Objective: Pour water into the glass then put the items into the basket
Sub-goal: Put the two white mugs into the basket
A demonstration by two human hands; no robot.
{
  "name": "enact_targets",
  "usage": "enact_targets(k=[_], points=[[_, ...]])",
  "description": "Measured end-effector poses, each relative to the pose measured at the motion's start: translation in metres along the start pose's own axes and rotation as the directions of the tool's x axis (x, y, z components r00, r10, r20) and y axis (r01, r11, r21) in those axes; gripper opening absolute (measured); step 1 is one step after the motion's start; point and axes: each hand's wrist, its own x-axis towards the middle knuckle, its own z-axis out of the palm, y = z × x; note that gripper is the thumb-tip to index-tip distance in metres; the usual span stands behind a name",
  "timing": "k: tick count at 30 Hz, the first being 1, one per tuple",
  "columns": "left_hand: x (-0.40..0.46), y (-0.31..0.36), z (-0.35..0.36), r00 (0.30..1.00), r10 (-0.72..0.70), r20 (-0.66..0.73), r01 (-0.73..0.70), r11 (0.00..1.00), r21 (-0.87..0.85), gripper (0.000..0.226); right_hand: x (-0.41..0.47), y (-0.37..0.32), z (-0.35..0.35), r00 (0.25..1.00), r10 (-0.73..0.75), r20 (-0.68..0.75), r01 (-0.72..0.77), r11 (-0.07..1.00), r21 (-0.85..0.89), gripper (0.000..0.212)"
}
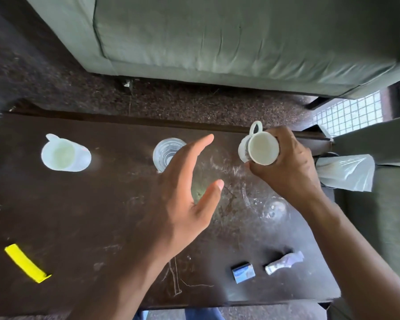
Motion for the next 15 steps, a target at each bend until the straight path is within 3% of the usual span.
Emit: enact_targets(k=[7, 11, 15], points=[[0.008, 0.008, -0.036, 0.990, 0.090, -0.113, -0.104, 0.987, -0.124, 0.091, -0.029, -0.119, -0.031, 0.959, -0.282, -0.009, 0.277, 0.934, 0.227, 0.065], [0.000, -0.007, -0.079, 0.971, 0.116, -0.210, -0.147, 0.979, -0.140, 0.095, -0.051, -0.178, -0.008, 0.930, -0.364, 0.047, 0.332, 0.890, 0.314, 0.063], [-0.025, -0.028, -0.125, 0.946, 0.050, -0.321, -0.096, 0.987, -0.130, 0.081, -0.073, -0.226, 0.027, 0.919, -0.375, 0.124, 0.305, 0.873, 0.381, 0.057]])
